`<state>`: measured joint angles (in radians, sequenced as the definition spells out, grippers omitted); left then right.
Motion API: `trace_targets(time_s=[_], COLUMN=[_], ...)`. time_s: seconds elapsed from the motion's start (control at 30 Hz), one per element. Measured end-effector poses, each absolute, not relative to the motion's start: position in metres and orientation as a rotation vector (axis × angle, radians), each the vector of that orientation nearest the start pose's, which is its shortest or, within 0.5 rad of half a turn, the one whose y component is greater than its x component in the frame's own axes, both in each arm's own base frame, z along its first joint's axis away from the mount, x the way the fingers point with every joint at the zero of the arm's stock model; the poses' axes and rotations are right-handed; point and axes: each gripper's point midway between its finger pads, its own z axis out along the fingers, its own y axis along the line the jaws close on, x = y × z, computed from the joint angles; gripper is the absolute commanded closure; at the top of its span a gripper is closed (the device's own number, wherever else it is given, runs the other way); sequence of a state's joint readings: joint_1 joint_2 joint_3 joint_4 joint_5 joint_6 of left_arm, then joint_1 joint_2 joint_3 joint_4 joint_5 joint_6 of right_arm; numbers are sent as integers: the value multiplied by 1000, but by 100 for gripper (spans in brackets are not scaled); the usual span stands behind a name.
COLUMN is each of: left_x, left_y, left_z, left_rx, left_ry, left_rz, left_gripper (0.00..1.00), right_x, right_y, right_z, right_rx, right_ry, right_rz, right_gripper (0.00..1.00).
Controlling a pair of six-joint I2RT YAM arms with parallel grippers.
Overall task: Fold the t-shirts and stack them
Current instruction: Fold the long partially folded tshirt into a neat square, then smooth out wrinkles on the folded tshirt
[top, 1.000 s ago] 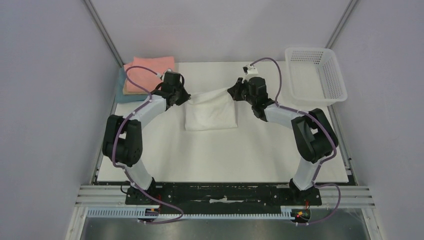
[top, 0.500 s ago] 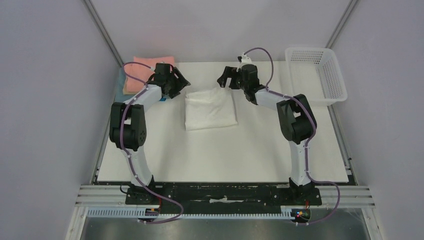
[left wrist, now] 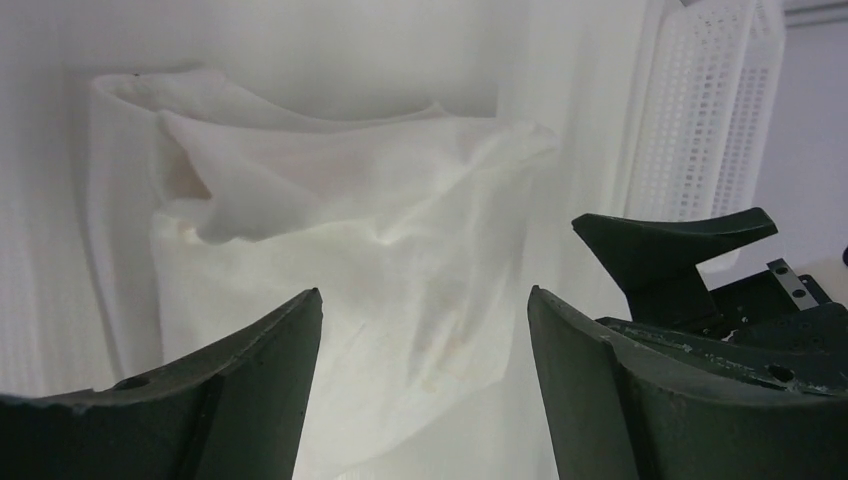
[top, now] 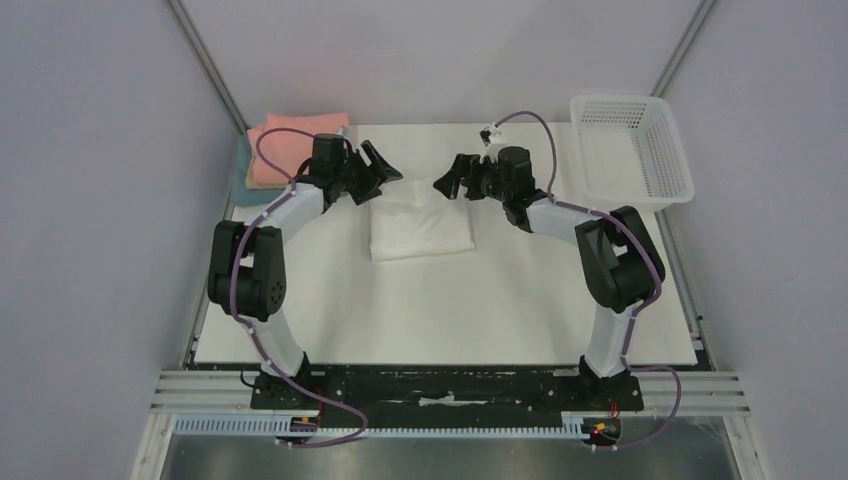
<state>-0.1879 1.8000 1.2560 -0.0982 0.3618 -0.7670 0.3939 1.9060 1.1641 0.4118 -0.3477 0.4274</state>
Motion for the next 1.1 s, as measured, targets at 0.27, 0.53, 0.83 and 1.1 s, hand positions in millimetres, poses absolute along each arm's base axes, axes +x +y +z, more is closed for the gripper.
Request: trace_targets(time_s=[0.27, 0.53, 0.83, 1.1], left_x=[491, 539, 543, 514], left_y=[-192, -173, -173, -157], left_z=[118, 56, 50, 87], left_rx=[-428, -517, -515, -495], left_ry=[2311, 2414, 2425, 2442], left_rz=[-902, -761, -797, -696], left_gripper=[18, 17, 16, 16], right_x=[474, 537, 543, 523], right_y=[293, 306, 297, 258], right_z=[129, 72, 50, 85], right_rx=[-243, -192, -159, -173], right_ry=[1942, 2033, 2116, 2146], right_rz=[959, 888, 817, 605], right_gripper=[2, 2, 2, 2])
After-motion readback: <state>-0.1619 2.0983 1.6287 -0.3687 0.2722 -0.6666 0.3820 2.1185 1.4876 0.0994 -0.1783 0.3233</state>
